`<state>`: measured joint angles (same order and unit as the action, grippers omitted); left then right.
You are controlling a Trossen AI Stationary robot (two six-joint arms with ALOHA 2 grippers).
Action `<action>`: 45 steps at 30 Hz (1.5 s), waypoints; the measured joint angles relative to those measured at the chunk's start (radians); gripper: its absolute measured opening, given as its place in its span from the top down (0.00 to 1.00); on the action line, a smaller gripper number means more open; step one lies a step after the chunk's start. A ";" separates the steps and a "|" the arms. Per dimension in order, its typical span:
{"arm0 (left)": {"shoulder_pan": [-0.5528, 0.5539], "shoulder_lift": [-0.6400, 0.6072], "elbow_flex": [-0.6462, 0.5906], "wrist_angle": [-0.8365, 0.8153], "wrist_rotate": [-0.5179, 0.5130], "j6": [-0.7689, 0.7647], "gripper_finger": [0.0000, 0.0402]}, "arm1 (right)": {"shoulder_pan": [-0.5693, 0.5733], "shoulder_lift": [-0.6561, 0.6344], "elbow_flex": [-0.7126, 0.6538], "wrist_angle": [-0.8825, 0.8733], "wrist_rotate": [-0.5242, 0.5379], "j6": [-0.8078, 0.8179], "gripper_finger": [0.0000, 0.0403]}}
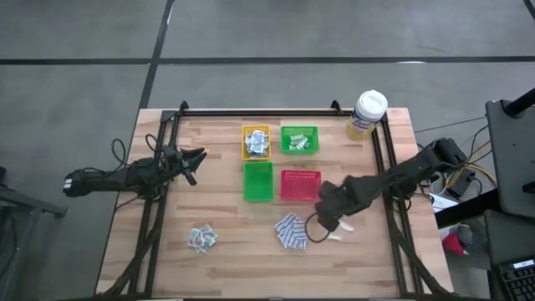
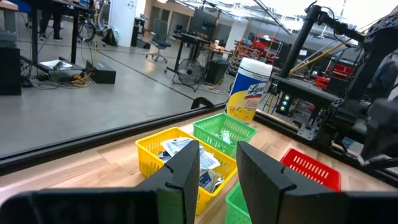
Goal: Pick & Place First Aid Supplies
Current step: Put the green bandage pack into the top green bin
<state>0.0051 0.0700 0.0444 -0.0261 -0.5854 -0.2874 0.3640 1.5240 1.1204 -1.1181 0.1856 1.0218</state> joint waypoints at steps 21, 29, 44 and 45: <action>0.000 0.000 0.000 0.000 0.000 0.000 0.73 | -0.450 -0.001 0.262 0.020 0.399 -0.551 0.98; 0.000 0.000 0.000 0.000 0.000 0.000 0.73 | -0.597 0.032 0.261 0.100 0.381 -0.751 0.98; 0.000 0.000 0.001 -0.006 0.000 0.001 0.73 | -0.733 0.209 0.271 0.273 0.268 -0.928 0.98; 0.000 0.000 0.001 -0.007 0.000 0.001 0.73 | -0.741 0.222 0.275 0.276 0.257 -0.933 0.98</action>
<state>0.0051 0.0702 0.0457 -0.0330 -0.5854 -0.2867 -0.3767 1.7464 1.3957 -0.8422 0.4426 0.0890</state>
